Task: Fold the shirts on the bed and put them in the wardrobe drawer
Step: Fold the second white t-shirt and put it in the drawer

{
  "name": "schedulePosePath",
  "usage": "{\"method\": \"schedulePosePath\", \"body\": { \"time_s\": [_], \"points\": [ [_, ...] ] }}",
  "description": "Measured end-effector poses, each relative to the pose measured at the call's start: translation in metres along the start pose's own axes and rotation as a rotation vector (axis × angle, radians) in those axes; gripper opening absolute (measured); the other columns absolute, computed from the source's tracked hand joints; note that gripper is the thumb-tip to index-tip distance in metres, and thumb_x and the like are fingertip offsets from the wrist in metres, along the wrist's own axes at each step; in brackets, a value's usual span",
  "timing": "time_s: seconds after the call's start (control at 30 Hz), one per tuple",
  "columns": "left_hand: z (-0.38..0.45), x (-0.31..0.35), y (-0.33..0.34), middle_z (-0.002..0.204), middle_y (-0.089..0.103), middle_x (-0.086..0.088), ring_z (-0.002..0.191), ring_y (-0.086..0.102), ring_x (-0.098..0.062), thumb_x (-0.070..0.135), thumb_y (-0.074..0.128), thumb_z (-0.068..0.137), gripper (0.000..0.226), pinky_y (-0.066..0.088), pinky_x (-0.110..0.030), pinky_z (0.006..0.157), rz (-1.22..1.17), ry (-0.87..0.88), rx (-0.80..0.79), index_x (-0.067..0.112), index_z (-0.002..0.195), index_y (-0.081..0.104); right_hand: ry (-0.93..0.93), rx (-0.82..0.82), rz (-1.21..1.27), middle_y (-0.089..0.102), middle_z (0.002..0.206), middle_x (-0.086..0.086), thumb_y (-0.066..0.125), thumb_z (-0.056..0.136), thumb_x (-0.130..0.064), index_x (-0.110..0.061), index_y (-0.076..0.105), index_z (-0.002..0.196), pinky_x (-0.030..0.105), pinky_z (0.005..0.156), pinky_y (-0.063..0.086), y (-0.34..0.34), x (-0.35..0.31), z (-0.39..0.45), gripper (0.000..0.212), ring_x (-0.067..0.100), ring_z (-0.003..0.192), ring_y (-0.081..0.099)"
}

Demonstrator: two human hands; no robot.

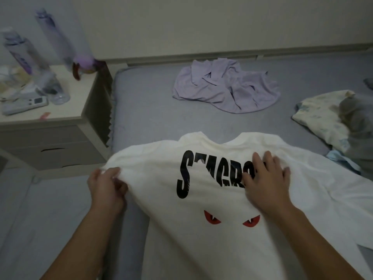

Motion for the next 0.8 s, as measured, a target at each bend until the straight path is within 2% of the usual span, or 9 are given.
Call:
{"method": "schedulePosePath", "body": {
  "time_s": [0.03, 0.1, 0.2, 0.27, 0.4, 0.53, 0.67, 0.73, 0.8],
  "points": [
    [-0.003, 0.006, 0.003, 0.068, 0.057, 0.0, 0.042, 0.049, -0.01, 0.011, 0.055, 0.091, 0.013, 0.038, -0.014, 0.039, -0.033, -0.117, -0.073, 0.003, 0.09, 0.064, 0.047, -0.013, -0.01, 0.011, 0.162, 0.005, 0.039, 0.095, -0.051, -0.027, 0.02, 0.151, 0.055, 0.12, 0.002, -0.001, 0.007, -0.002, 0.064, 0.028, 0.15, 0.004],
    [-0.006, 0.019, 0.008, 0.053, 0.061, 0.003, 0.034, 0.049, -0.009, 0.027, 0.055, 0.092, 0.03, 0.037, -0.013, 0.033, 0.015, -0.3, -0.272, 0.011, 0.072, 0.07, 0.144, -0.04, 0.001, 0.007, 0.163, 0.005, 0.036, 0.093, -0.055, -0.028, 0.018, 0.152, 0.058, 0.119, 0.002, -0.003, 0.021, -0.006, 0.068, 0.029, 0.15, 0.001],
    [-0.014, 0.024, 0.018, 0.089, 0.076, -0.008, 0.073, 0.073, -0.022, 0.028, 0.061, 0.087, 0.025, 0.057, -0.028, 0.059, 0.234, -0.426, -0.466, 0.011, 0.099, 0.075, 0.232, -0.105, -0.013, 0.0, 0.165, 0.005, 0.034, 0.092, -0.058, -0.026, 0.012, 0.155, 0.057, 0.12, 0.0, -0.005, 0.032, -0.013, 0.075, 0.029, 0.151, -0.003],
    [-0.012, 0.019, 0.026, 0.114, 0.071, -0.007, 0.095, 0.069, -0.024, 0.02, 0.06, 0.087, 0.033, 0.054, -0.032, 0.074, 0.248, -0.363, -0.52, 0.017, 0.119, 0.068, 0.245, -0.118, -0.046, 0.003, 0.164, 0.007, 0.035, 0.092, -0.057, -0.023, 0.015, 0.155, 0.057, 0.119, 0.003, -0.007, 0.027, -0.018, 0.074, 0.031, 0.15, 0.0],
    [-0.003, 0.009, 0.02, 0.132, 0.059, -0.003, 0.089, 0.066, -0.019, -0.001, 0.047, 0.083, 0.081, 0.051, -0.032, 0.07, -0.01, -0.243, -0.453, 0.043, 0.149, 0.029, 0.054, 0.029, 0.018, 0.021, 0.158, 0.008, 0.047, 0.09, -0.049, -0.021, 0.029, 0.148, 0.056, 0.116, 0.016, -0.008, -0.01, -0.037, 0.067, 0.032, 0.145, 0.016],
    [-0.022, -0.021, -0.005, 0.128, 0.064, -0.018, 0.103, 0.068, -0.028, -0.007, 0.048, 0.083, 0.058, 0.054, -0.039, 0.083, 0.261, -0.229, -0.471, 0.002, 0.141, 0.045, -0.146, -0.114, 0.068, -0.007, 0.166, 0.002, 0.036, 0.095, -0.059, -0.031, 0.005, 0.157, 0.048, 0.12, -0.006, 0.026, -0.061, -0.07, 0.075, 0.024, 0.152, -0.01],
    [-0.049, -0.035, -0.007, 0.109, 0.074, -0.01, 0.098, 0.071, -0.026, 0.036, 0.068, 0.084, 0.045, 0.055, -0.038, 0.082, 0.508, -0.276, -0.542, 0.009, 0.12, 0.065, -0.166, -0.15, -0.087, -0.018, 0.164, 0.005, 0.013, 0.093, -0.067, -0.033, -0.011, 0.155, 0.051, 0.118, -0.015, 0.051, -0.076, -0.079, 0.075, 0.027, 0.148, -0.025],
    [-0.064, -0.037, -0.006, 0.117, 0.071, -0.011, 0.108, 0.068, -0.03, 0.033, 0.076, 0.079, 0.053, 0.054, -0.044, 0.093, 0.577, -0.24, -0.668, 0.01, 0.125, 0.062, -0.155, -0.156, -0.07, -0.017, 0.164, 0.005, 0.012, 0.094, -0.067, -0.033, -0.009, 0.156, 0.05, 0.119, -0.015, 0.048, -0.076, -0.076, 0.073, 0.026, 0.149, -0.024],
    [-0.075, -0.038, -0.014, 0.118, 0.069, -0.017, 0.109, 0.066, -0.035, 0.017, 0.077, 0.077, 0.052, 0.051, -0.05, 0.098, 0.411, -0.241, -0.593, 0.004, 0.125, 0.062, -0.167, -0.168, -0.055, -0.014, 0.165, 0.003, 0.016, 0.095, -0.064, -0.034, -0.005, 0.156, 0.049, 0.12, -0.011, 0.042, -0.074, -0.073, 0.071, 0.024, 0.15, -0.02]
  ]
}}
Point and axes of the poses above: each hand's wrist, its own z-axis towards the middle knuckle, its own y-axis out of the palm, x = y × z, the point moved 1 cm from there along z, towards the middle knuckle
